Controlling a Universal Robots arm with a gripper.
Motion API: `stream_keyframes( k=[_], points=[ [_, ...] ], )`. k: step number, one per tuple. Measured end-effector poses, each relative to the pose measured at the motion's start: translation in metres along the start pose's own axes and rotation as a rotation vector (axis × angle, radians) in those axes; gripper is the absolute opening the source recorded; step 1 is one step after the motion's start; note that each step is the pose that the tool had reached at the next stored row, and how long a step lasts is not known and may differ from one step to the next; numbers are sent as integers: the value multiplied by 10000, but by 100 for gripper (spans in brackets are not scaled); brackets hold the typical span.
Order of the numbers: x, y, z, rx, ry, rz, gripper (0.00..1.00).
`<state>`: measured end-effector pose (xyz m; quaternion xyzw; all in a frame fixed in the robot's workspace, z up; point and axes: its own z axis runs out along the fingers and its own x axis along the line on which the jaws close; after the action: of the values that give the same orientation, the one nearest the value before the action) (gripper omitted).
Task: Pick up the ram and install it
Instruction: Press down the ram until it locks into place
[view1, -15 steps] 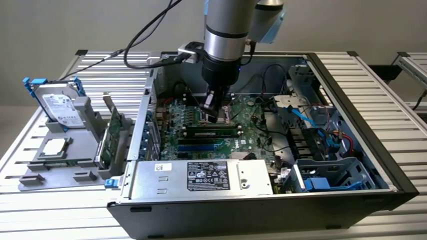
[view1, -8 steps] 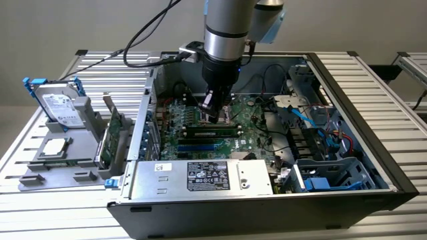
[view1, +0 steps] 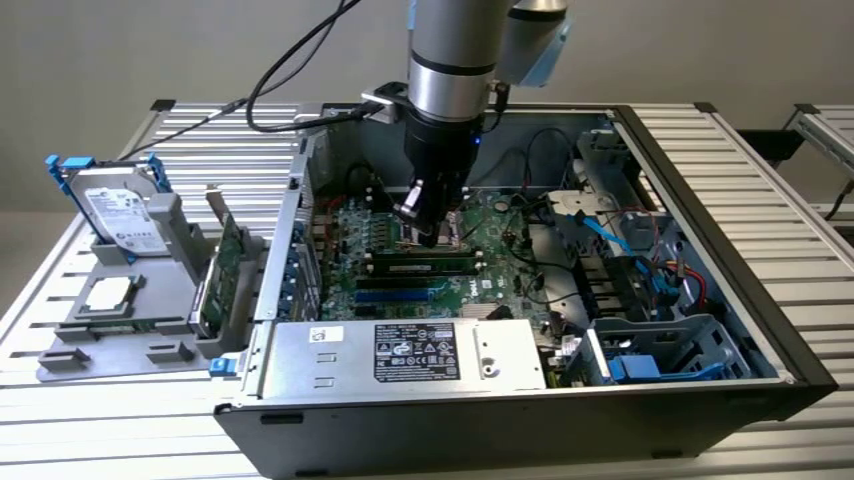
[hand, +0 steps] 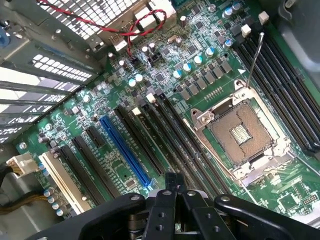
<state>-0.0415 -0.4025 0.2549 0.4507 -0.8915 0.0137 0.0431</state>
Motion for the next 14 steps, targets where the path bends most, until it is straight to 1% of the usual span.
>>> stream_keyframes(
  k=[14],
  points=[
    [0, 0, 4, 98, 17, 1625, 11]
  ],
)
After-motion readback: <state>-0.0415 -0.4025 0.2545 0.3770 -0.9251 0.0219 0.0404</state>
